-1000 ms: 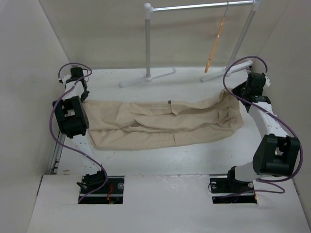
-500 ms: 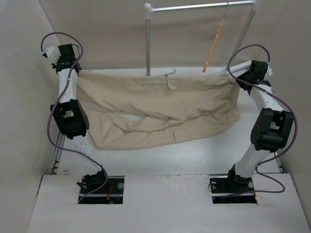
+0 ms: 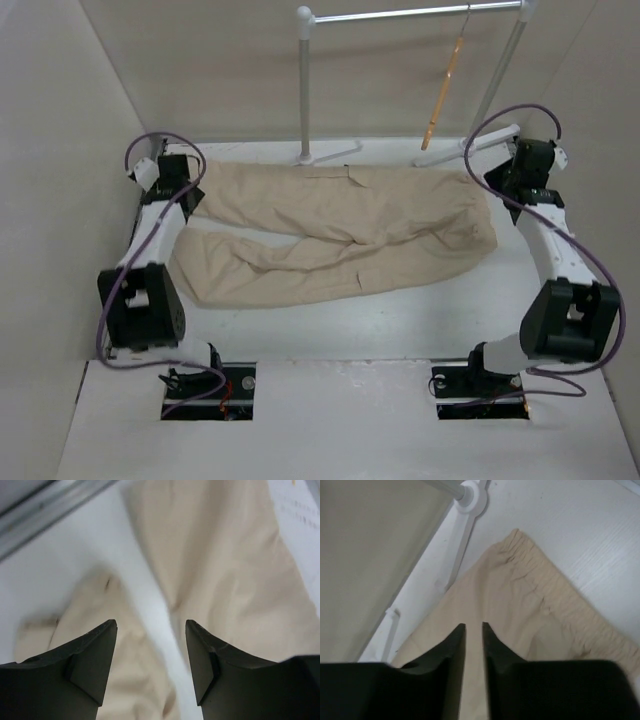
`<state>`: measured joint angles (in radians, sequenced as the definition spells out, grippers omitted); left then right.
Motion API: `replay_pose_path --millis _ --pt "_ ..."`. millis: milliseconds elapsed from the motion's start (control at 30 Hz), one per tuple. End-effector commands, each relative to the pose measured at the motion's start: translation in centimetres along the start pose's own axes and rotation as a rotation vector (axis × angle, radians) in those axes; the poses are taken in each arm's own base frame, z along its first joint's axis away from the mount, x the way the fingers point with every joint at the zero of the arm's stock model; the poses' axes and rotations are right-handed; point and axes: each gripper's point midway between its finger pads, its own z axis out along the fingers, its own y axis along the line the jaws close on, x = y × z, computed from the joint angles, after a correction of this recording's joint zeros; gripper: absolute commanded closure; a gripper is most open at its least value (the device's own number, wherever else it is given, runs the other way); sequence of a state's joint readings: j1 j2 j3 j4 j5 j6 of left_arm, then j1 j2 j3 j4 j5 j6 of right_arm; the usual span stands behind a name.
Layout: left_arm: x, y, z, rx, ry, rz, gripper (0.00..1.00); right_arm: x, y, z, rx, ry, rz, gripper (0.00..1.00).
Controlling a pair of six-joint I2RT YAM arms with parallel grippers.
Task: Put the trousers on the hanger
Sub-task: Flatten out the trousers at the center of the board.
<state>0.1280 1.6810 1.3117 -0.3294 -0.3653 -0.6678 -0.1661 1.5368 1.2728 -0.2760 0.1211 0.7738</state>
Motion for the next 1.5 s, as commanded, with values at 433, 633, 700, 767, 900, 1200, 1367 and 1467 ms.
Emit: replay_pose_path --millis 433,633,700,767,900,1200,1367,1467 --pt "11.1 15.5 -4.8 -0.125 0.191 -0.245 0.48 17.3 -2.8 -13.8 -0.226 0.293 -0.107 0.64" --pt "11.1 15.2 -1.7 -0.171 0.23 -0.188 0.52 21.5 -1.2 -17.0 -0.332 0.393 -0.209 0.57" --pt "11.9 16.9 -1.2 -0.241 0.246 -0.196 0.65 21.7 -1.2 -17.5 -0.342 0.4 -0.217 0.56" --pt "12.2 17.9 -1.0 -0.282 0.249 -0.194 0.87 21.6 -1.2 -17.7 -0.345 0.398 -0.221 0.56" --pt "7.9 17.8 -4.5 -0.254 0.134 -0.24 0.97 20.4 -1.9 -18.0 -0.338 0.37 -0.219 0.55" --pt "1.4 18.9 -17.0 -0.311 -0.012 -0.157 0.96 19.2 -3.0 -17.6 -0.316 0.344 -0.187 0.47" --pt "2.9 21.4 -15.9 -0.415 0.052 -0.114 0.78 19.0 -3.3 -17.0 -0.305 0.347 -0.183 0.37" --pt "4.3 22.4 -15.0 -0.442 0.071 -0.145 0.64 18.2 -3.7 -16.7 -0.285 0.324 -0.173 0.37"
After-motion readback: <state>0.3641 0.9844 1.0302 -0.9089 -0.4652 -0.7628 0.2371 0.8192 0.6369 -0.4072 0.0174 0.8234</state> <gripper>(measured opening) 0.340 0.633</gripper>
